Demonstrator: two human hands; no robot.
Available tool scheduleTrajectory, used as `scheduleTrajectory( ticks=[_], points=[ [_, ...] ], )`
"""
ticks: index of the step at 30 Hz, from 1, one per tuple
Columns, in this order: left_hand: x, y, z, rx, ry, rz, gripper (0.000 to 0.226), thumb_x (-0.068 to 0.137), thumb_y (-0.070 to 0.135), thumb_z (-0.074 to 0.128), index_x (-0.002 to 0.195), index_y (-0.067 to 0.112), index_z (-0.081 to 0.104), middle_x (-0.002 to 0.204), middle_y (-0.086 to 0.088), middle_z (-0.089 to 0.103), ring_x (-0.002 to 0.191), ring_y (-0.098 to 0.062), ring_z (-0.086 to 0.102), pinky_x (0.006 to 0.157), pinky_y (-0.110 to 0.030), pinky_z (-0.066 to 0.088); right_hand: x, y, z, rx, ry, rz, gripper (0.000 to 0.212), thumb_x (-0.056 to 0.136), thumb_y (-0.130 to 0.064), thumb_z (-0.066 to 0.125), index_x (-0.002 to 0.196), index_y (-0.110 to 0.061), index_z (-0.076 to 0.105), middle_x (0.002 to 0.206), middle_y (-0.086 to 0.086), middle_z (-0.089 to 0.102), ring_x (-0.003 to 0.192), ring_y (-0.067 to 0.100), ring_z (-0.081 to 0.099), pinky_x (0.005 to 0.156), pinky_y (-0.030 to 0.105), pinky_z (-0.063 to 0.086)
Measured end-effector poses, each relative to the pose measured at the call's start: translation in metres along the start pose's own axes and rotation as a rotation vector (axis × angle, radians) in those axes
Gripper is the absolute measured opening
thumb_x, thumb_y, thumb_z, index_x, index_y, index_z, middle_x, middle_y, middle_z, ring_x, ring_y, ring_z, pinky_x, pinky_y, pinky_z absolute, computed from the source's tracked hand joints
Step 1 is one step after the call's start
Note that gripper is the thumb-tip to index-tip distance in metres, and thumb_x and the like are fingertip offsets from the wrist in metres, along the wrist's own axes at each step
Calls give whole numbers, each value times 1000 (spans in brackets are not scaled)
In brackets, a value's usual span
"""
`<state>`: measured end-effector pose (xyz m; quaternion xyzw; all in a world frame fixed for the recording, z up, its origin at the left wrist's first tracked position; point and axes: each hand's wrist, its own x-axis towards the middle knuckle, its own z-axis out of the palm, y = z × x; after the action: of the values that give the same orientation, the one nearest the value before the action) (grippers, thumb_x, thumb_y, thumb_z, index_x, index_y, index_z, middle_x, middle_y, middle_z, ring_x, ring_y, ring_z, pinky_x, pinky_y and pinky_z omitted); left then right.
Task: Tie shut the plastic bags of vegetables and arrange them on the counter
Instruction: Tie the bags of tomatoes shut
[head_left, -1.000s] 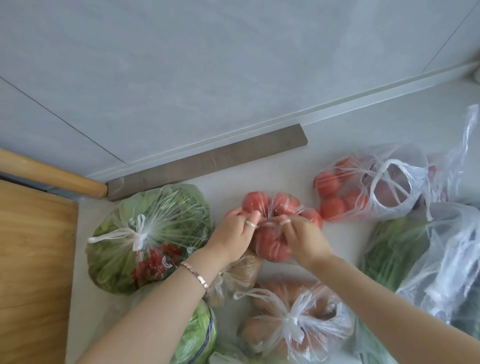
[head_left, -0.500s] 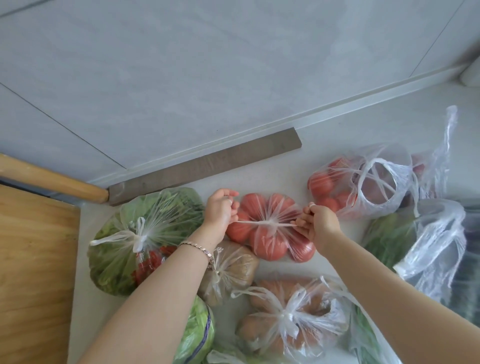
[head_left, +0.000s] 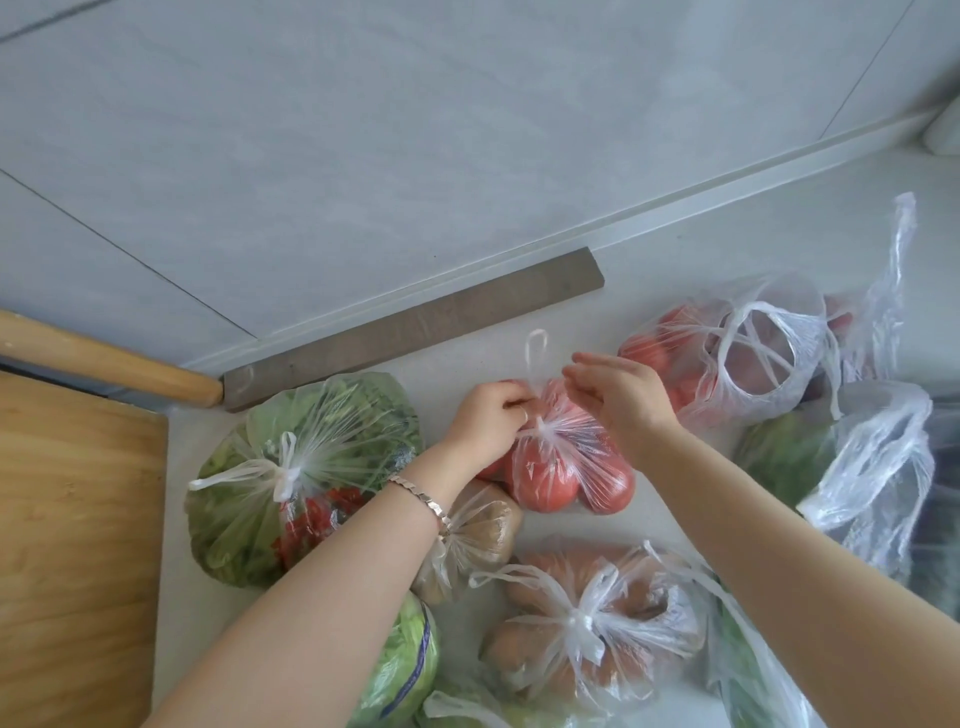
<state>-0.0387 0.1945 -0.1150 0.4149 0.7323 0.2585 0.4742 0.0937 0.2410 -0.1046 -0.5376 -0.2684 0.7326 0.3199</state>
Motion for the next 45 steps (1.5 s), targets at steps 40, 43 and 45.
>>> scheduleTrajectory(
  ticks=[40,43,45],
  points=[
    [-13,-3,-16,372,46,153,14,80,19,69,87,7,74,80,-9,72,67,-13,59,71,-28,49,7,52,4,-351,-32,-101,29,87,-14,60,59,-11,66,48,3,59,36,9,49,45,25,42],
    [-11,-10,-15,313,37,109,13,80,18,70,87,8,73,70,-5,68,57,-9,56,67,-25,50,5,55,9,-426,40,-170,31,89,-13,58,58,-13,64,36,-9,54,33,1,44,39,15,37],
    [-10,-10,-12,298,-3,118,18,83,17,66,97,7,71,69,-2,65,54,-3,54,63,-18,46,4,55,10,-463,64,-206,27,89,-14,56,63,-12,63,33,-13,50,30,-1,41,34,10,31]
  ],
)
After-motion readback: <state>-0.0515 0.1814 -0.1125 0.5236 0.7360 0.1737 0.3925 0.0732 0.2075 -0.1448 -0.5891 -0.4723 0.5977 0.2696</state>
